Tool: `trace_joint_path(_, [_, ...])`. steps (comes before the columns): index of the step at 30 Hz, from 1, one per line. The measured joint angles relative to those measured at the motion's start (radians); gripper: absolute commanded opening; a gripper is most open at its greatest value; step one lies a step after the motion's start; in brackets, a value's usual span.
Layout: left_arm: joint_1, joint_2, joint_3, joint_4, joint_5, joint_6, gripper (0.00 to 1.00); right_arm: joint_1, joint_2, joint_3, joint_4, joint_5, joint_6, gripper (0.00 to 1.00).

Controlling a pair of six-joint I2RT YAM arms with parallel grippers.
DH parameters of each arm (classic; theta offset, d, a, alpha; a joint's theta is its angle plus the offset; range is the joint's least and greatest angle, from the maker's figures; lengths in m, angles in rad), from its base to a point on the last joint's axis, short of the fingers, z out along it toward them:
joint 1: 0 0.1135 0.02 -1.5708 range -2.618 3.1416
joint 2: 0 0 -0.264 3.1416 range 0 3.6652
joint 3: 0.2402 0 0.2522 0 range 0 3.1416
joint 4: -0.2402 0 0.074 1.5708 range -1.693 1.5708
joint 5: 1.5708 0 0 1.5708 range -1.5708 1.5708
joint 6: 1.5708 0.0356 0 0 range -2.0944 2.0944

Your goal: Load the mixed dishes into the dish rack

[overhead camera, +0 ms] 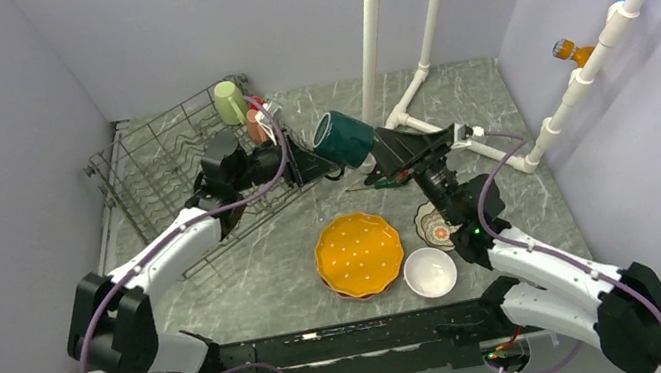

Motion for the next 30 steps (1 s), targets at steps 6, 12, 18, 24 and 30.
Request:
trace_joint_path(6, [0.004,-0.127,0.048,-0.343,-0.296,0.235,0.00,0.000,-0.163,-0.002,-0.269,0.034,-0.138,0.71])
trace_joint_path(12, [0.011,-0.189,0.081,-0.571,-0.717,0.378,0.00,0.000,-0.188,0.127,-0.665,0.063,-0.425,0.68])
trace_joint_path(18, [0.017,-0.174,0.083,-0.686,-0.947,0.447,0.00,0.000,-0.156,0.237,-0.896,0.092,-0.679,0.68])
trace_joint_path(24, [0.011,-0.113,0.084,-0.695,-1.028,0.497,0.00,0.000,-0.166,0.223,-0.941,0.079,-0.843,0.68])
trace_joint_path(30, [0.006,0.023,0.122,-0.734,-1.086,0.539,0.00,0.000,-0.201,0.183,-0.940,0.044,-0.949,0.69])
